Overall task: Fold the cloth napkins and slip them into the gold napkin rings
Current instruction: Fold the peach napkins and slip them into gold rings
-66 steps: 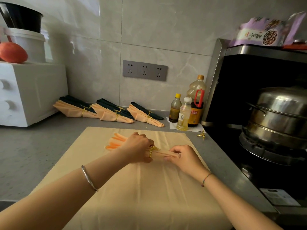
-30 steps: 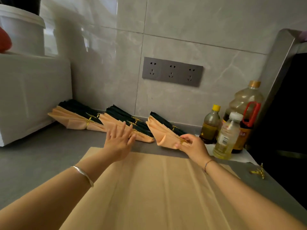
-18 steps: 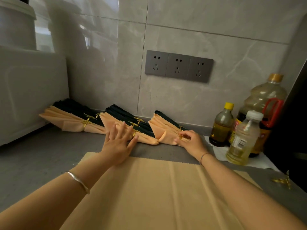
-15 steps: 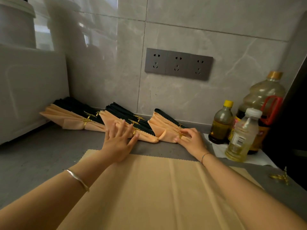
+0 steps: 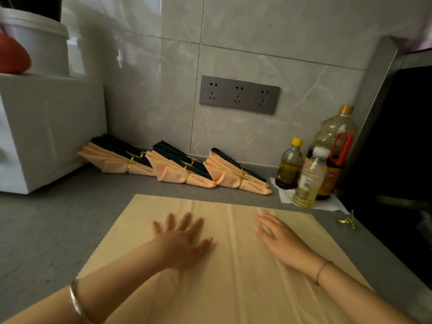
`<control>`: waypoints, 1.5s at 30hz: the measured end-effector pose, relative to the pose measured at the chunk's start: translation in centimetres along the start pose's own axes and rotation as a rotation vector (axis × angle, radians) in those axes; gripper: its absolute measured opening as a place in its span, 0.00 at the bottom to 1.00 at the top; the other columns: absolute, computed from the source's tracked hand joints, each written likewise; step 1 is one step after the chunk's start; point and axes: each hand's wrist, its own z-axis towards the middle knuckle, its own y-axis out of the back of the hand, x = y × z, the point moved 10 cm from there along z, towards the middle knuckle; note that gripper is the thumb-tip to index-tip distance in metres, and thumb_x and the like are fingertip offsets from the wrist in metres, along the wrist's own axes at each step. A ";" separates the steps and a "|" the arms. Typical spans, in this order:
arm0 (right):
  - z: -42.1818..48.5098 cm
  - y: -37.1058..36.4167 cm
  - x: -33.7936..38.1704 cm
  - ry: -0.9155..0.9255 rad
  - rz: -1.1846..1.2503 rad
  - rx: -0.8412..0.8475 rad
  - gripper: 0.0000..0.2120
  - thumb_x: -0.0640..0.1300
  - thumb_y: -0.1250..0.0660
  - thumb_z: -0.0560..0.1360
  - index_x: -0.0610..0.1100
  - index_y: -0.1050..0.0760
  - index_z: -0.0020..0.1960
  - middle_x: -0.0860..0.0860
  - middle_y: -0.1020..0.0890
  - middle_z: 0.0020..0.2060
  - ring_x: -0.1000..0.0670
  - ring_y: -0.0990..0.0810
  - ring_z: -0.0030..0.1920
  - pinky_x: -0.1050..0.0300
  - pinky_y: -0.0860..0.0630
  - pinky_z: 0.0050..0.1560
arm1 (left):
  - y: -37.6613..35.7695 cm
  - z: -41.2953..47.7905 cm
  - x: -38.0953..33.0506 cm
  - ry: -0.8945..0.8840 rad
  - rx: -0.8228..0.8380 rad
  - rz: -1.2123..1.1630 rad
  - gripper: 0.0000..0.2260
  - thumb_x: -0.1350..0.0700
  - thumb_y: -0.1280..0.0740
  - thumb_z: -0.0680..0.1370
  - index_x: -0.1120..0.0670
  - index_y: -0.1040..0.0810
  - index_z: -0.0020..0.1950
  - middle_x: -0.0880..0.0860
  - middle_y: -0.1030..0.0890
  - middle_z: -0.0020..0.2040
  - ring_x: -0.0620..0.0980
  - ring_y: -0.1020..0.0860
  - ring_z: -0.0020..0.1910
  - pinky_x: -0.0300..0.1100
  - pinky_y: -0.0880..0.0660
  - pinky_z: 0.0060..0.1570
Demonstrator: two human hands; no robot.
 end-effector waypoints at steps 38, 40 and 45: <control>-26.3 -2.8 4.7 0.274 -0.529 0.103 0.48 0.75 0.45 0.68 0.59 0.71 0.73 0.63 0.70 0.72 0.61 0.70 0.72 0.58 0.67 0.73 | -5.6 -20.0 -7.5 -0.517 -0.413 0.099 0.51 0.22 0.39 0.61 0.37 0.59 0.76 0.44 0.54 0.78 0.52 0.53 0.78 0.49 0.58 0.72; -26.8 -2.8 4.8 0.283 -0.575 0.052 0.51 0.72 0.41 0.68 0.57 0.72 0.73 0.59 0.67 0.74 0.55 0.67 0.74 0.54 0.64 0.74 | -6.0 -20.2 -7.6 -0.513 -0.397 0.159 0.52 0.25 0.36 0.62 0.36 0.66 0.74 0.43 0.58 0.78 0.52 0.57 0.78 0.50 0.59 0.73; -28.7 -3.9 5.5 0.304 -0.600 -0.021 0.51 0.62 0.32 0.64 0.51 0.56 0.78 0.51 0.46 0.76 0.47 0.43 0.75 0.48 0.45 0.74 | -7.1 -22.7 -9.5 -0.597 -0.449 0.199 0.48 0.34 0.34 0.68 0.38 0.63 0.76 0.45 0.53 0.78 0.57 0.50 0.77 0.56 0.53 0.72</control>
